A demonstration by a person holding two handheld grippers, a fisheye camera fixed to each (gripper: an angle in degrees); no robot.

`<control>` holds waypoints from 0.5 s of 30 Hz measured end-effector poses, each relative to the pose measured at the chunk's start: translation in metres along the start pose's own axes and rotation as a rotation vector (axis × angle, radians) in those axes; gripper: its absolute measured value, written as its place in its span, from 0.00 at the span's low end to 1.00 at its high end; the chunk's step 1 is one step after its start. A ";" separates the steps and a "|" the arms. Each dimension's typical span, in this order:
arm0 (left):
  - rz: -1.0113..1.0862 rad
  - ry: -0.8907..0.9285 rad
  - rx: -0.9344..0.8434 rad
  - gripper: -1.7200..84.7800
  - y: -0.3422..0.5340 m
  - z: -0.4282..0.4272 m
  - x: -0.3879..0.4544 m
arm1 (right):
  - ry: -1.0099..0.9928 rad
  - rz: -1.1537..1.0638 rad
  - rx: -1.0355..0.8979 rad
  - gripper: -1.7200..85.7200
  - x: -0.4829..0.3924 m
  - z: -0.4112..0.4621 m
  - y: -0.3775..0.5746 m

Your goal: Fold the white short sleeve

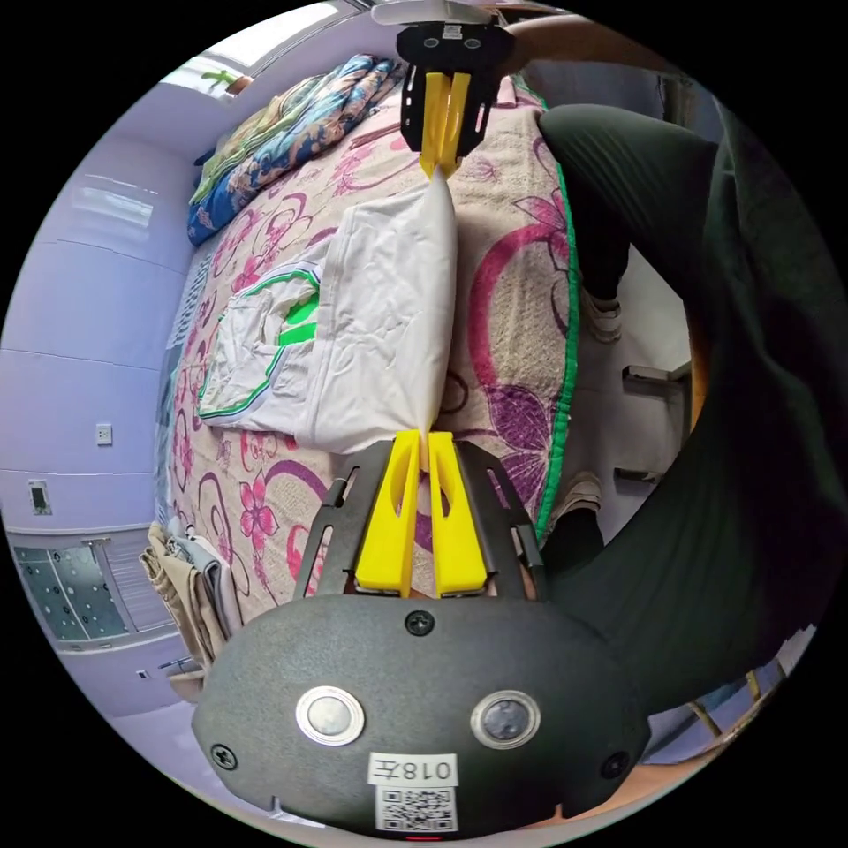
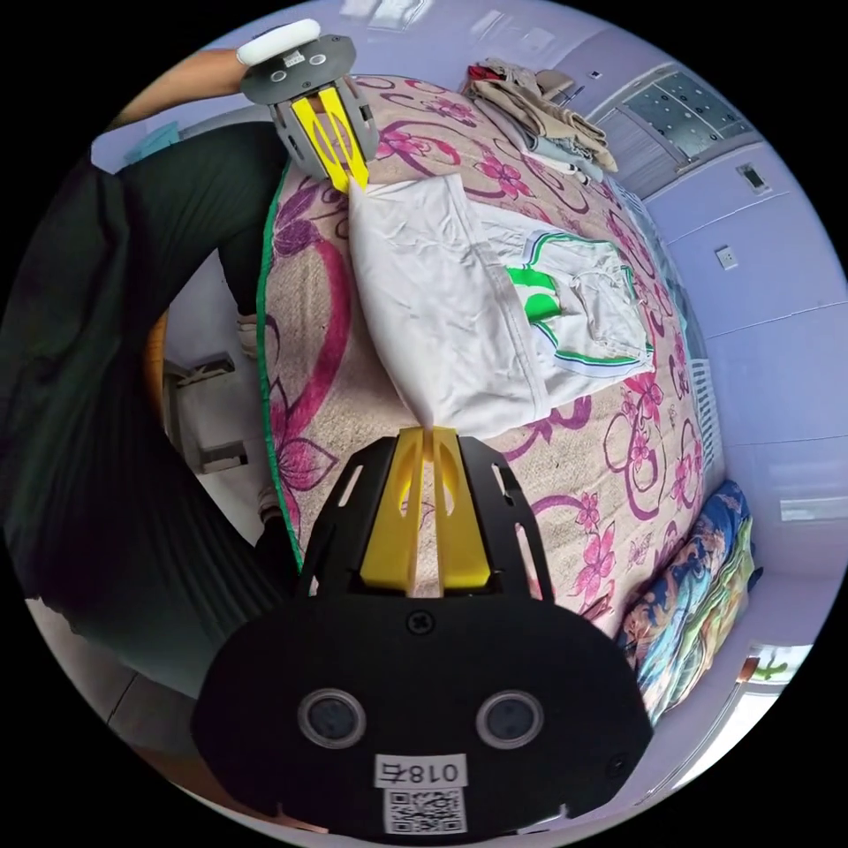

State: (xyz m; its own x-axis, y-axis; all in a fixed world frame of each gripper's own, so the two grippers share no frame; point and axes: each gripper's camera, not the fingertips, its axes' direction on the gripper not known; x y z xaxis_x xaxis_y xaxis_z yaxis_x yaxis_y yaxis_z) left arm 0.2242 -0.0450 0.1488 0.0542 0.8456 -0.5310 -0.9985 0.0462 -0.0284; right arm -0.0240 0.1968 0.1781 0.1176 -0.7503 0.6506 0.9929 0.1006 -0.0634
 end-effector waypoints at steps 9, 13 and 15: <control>0.134 0.463 0.101 0.01 0.041 -0.033 -0.064 | -0.337 -0.078 0.027 0.03 0.024 -0.066 0.027; 0.158 0.740 0.157 0.01 0.064 -0.005 -0.100 | -0.573 -0.159 0.026 0.03 0.047 -0.077 0.032; 0.124 0.767 0.191 0.01 0.076 0.016 -0.135 | -0.584 -0.154 0.046 0.03 0.075 -0.075 0.030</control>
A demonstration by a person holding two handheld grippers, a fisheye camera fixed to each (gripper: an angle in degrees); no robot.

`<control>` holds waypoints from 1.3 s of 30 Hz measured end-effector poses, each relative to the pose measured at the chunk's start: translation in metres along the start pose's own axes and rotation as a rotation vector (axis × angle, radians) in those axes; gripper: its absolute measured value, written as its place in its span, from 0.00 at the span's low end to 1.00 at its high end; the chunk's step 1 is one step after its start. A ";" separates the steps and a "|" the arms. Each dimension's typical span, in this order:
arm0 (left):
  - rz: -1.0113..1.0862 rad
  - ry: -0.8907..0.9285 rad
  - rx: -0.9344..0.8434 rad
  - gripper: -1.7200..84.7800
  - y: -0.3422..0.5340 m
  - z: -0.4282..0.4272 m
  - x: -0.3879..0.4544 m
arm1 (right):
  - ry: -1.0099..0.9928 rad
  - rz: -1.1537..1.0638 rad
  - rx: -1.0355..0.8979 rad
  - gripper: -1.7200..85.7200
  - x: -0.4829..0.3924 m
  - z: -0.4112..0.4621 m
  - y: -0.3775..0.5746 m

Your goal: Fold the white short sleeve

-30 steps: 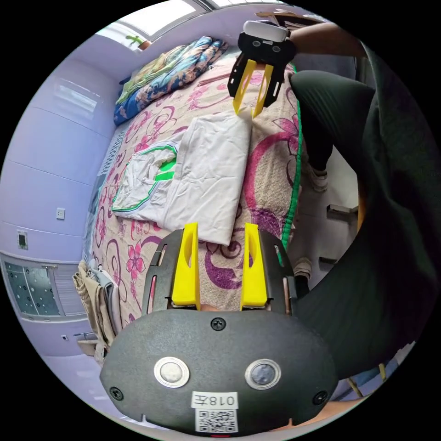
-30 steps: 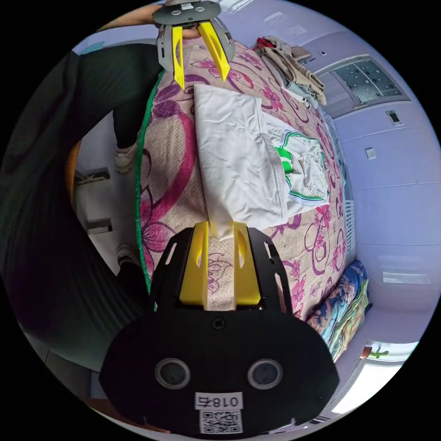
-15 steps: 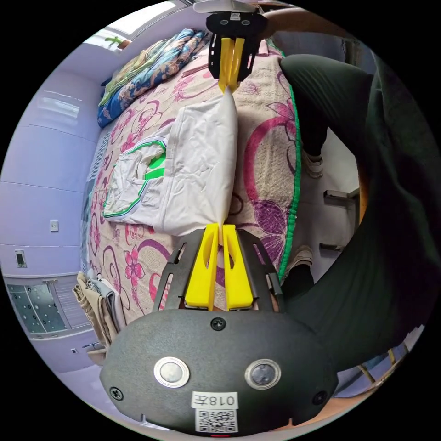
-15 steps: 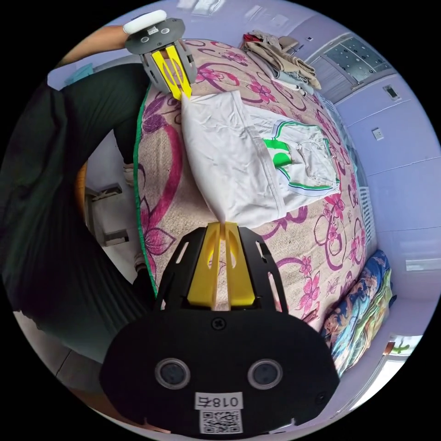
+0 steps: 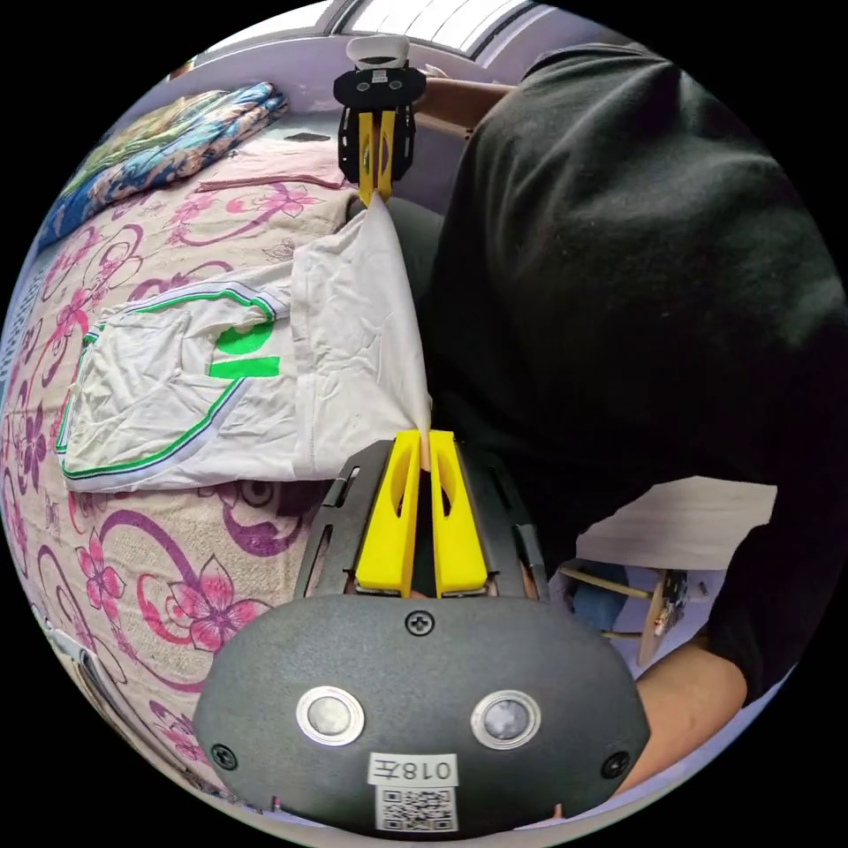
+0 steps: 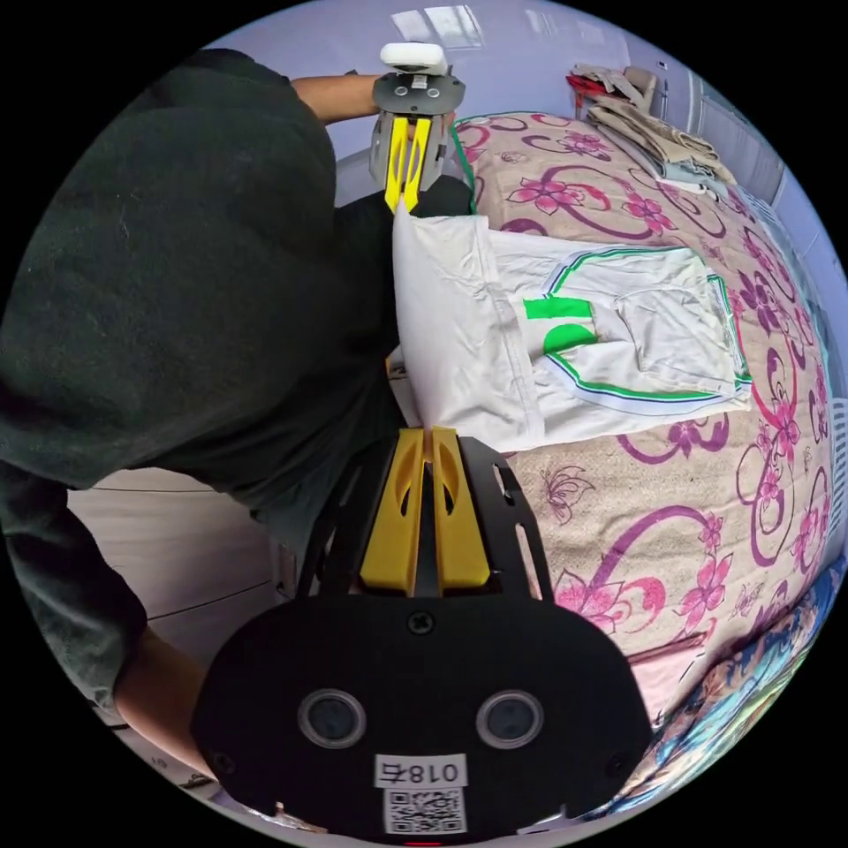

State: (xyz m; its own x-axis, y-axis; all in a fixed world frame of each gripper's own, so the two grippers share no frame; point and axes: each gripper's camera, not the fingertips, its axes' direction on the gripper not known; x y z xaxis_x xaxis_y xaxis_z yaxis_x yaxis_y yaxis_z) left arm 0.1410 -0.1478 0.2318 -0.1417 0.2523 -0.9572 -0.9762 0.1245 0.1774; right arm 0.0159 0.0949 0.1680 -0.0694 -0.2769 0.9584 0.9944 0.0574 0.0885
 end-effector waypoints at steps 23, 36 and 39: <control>-0.452 0.167 0.413 0.02 0.221 -0.039 -0.527 | -0.147 0.423 0.307 0.03 0.451 -0.050 0.038; -1.006 -0.115 0.947 0.19 0.337 0.060 -0.454 | -0.058 0.783 0.668 0.16 0.447 -0.072 0.110; -1.013 -0.245 0.868 0.19 0.299 0.098 -0.407 | -0.042 0.664 0.751 0.15 0.401 -0.073 0.069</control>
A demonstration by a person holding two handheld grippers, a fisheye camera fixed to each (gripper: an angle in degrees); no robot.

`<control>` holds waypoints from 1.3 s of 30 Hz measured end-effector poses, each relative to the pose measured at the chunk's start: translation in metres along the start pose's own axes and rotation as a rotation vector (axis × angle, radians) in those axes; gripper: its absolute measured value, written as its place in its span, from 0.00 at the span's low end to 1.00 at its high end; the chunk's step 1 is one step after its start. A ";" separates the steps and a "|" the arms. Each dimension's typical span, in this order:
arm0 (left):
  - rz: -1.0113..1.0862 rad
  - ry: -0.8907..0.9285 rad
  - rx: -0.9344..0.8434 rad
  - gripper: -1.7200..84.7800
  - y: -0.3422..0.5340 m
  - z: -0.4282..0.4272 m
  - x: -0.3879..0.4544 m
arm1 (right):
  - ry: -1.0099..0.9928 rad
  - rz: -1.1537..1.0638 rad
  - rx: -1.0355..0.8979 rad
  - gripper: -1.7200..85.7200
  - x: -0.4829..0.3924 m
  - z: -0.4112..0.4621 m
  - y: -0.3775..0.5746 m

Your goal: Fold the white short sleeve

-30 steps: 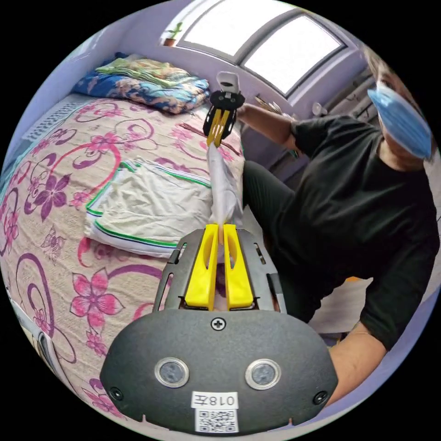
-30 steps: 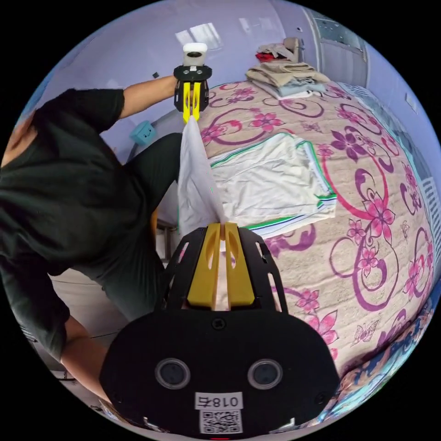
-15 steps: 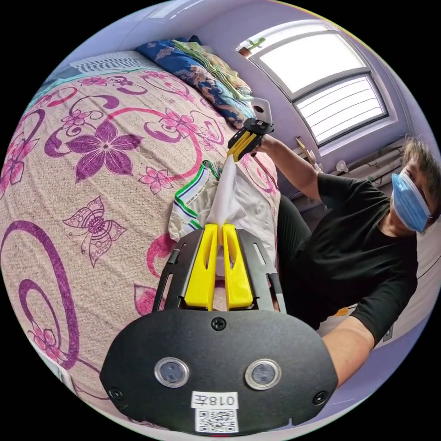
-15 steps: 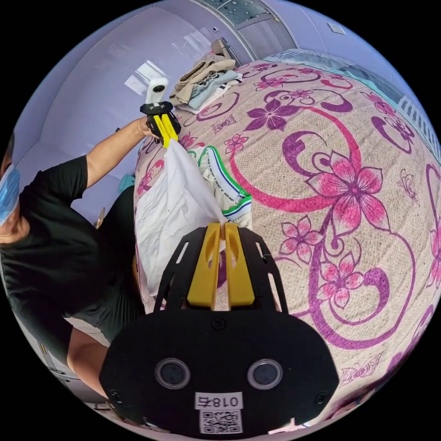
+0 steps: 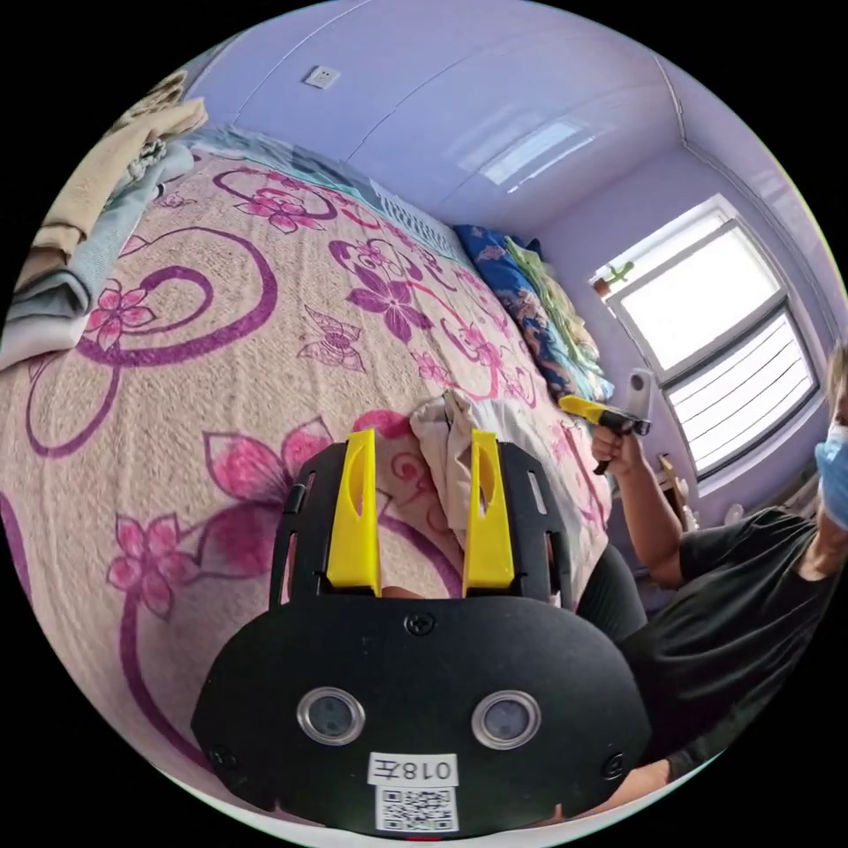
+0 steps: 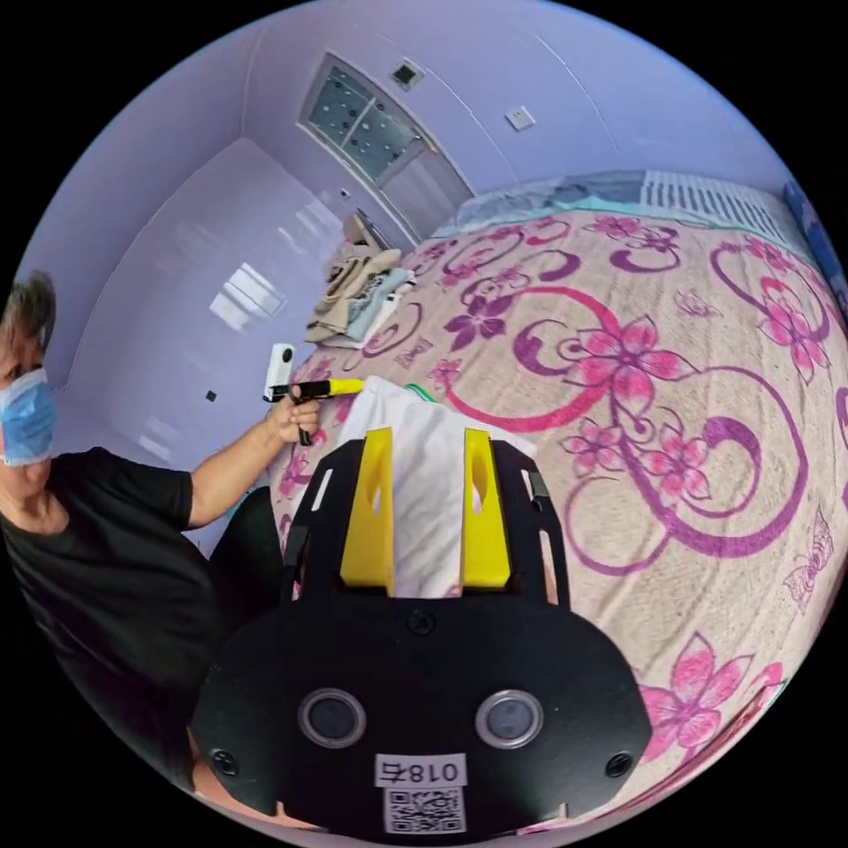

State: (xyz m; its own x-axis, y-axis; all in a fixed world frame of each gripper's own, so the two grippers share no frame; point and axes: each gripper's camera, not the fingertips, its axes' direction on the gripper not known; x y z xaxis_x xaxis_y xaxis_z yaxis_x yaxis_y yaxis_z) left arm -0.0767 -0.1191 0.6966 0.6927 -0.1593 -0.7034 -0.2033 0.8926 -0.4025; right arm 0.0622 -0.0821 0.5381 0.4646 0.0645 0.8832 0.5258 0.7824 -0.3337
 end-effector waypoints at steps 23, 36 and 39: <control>0.070 0.036 -0.003 0.13 0.073 0.099 0.097 | -0.116 0.269 -0.063 0.09 -0.027 0.159 -0.029; -0.182 0.195 0.146 0.12 0.101 0.094 0.062 | -0.206 0.178 -0.112 0.12 -0.030 0.165 -0.039; -0.108 0.186 0.192 0.12 0.075 0.095 0.081 | -0.155 0.166 0.058 0.11 -0.026 0.120 -0.020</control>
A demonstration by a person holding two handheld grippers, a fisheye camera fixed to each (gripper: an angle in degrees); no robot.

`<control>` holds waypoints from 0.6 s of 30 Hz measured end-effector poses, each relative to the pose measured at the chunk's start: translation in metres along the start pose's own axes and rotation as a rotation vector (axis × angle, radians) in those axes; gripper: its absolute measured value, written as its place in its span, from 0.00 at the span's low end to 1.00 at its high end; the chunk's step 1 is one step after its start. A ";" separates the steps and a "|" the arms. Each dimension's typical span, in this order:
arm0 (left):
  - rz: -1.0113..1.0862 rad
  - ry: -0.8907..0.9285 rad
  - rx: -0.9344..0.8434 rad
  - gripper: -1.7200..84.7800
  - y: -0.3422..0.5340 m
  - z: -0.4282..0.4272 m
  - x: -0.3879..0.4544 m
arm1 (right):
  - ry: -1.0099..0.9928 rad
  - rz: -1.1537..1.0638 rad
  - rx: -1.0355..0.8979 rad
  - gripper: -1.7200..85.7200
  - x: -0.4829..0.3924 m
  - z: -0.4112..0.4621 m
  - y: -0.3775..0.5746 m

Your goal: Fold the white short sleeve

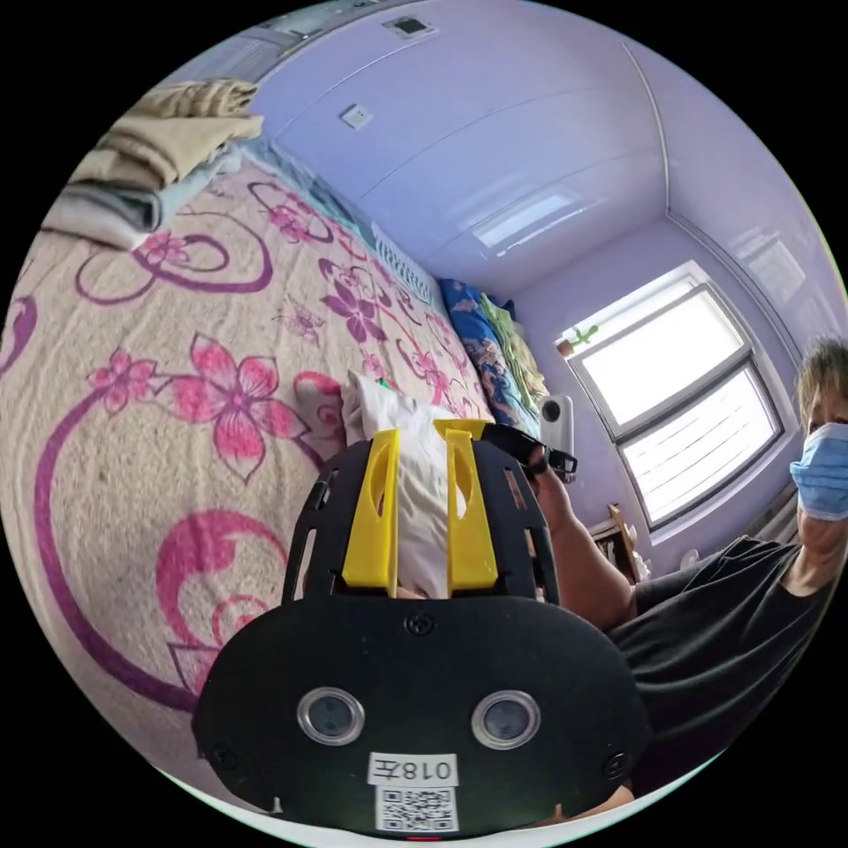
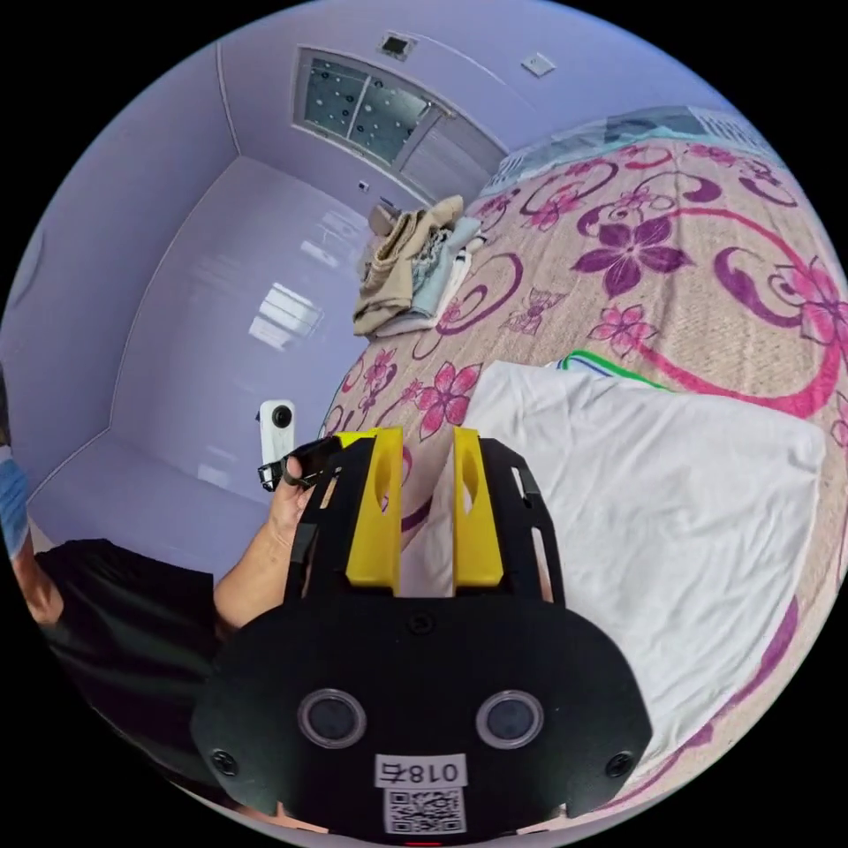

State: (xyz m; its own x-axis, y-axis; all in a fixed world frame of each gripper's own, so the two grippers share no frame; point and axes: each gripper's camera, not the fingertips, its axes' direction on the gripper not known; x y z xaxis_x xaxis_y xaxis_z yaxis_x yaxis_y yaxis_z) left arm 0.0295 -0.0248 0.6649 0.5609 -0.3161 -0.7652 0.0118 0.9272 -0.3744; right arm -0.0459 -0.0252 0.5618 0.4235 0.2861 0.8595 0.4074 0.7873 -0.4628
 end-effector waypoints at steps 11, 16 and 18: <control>-0.078 -0.042 -0.177 0.10 -0.080 0.159 -0.050 | 0.191 0.290 0.097 0.08 0.128 -0.086 0.018; 0.053 0.059 -0.007 0.11 -0.064 0.117 -0.016 | 0.103 0.176 0.231 0.14 0.111 -0.119 0.044; 0.025 -0.047 0.103 0.12 -0.044 0.095 -0.015 | 0.165 0.169 0.213 0.16 0.112 -0.117 0.049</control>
State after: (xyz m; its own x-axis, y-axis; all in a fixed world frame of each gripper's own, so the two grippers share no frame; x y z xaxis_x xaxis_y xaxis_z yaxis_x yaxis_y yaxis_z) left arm 0.0987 -0.0414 0.7425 0.6003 -0.2849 -0.7473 0.0806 0.9512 -0.2980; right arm 0.1163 -0.0191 0.6099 0.6034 0.3435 0.7197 0.1489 0.8381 -0.5249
